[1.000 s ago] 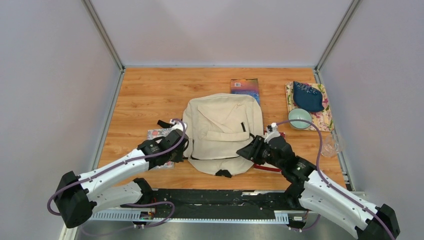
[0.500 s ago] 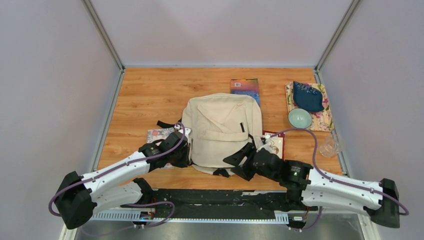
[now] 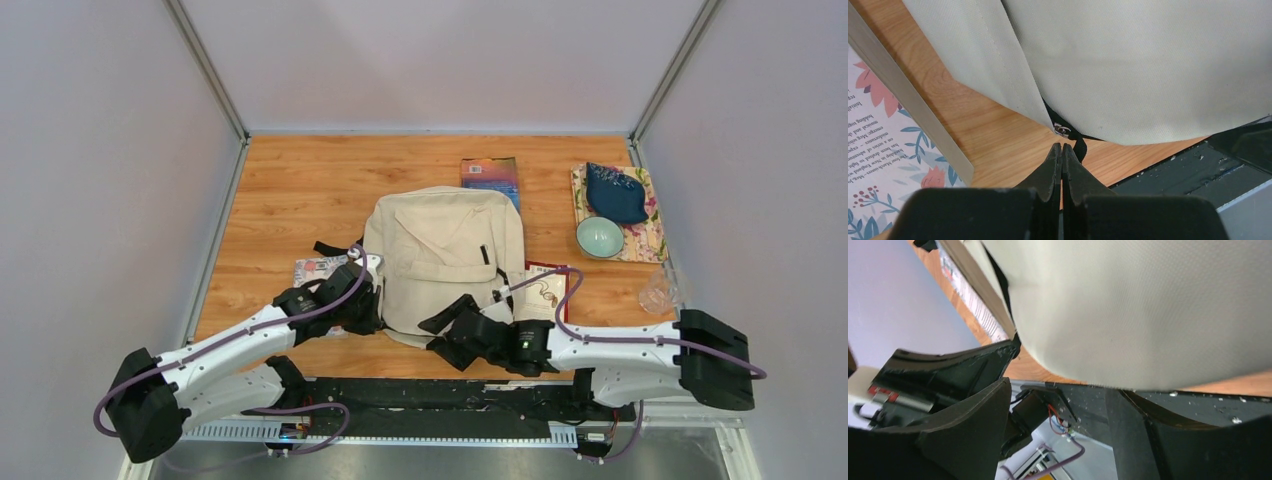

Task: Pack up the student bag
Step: Unzip the student bag at the center of the board.

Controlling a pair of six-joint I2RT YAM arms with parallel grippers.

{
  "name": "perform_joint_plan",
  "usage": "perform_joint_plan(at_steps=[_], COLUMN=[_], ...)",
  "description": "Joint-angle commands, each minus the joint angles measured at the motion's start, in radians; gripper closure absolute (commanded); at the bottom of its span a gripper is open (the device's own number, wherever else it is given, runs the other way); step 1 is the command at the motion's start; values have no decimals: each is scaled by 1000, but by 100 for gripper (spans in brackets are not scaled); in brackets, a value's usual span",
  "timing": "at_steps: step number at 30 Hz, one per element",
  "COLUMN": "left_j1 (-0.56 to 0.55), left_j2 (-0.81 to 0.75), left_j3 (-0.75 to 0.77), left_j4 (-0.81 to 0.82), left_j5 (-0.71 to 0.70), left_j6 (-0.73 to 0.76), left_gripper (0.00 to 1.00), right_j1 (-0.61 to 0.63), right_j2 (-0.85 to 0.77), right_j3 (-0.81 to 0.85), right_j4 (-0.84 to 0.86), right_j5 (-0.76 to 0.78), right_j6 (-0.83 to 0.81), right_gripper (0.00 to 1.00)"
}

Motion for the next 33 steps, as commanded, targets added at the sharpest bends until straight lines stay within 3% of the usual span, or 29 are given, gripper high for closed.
perform_joint_plan(at_steps=[1, 3, 5, 6, 10, 15, 26, 33], left_j1=[-2, -3, -2, -2, -2, 32, 170, 207], left_j2=[-21, -21, -20, -20, -1, 55, 270, 280], left_j3=[16, 20, 26, 30, 63, 123, 287, 251], left_j4=[3, -3, -8, -8, -53, -98, -34, -71], left_j5=[5, -1, -9, -14, -86, -287, -322, -344], left_j6=[11, 20, 29, 34, 77, 163, 276, 265], left_gripper=[100, 100, 100, 100, 100, 100, 100, 100], right_j1=[5, 5, 5, 3, -1, -20, -21, -50], right_j2=[95, 145, 163, 165, 116, 31, -21, -1], right_j3=[63, 69, 62, 48, -5, -58, -161, -101], right_j4=[77, 77, 80, 85, 73, 45, 136, 196], right_j5=[63, 74, 99, 118, 201, 214, 96, 103], right_j6=[243, 257, 287, 283, 277, 144, -16, -199], right_gripper=[29, 29, 36, 59, 100, 100, 100, 100])
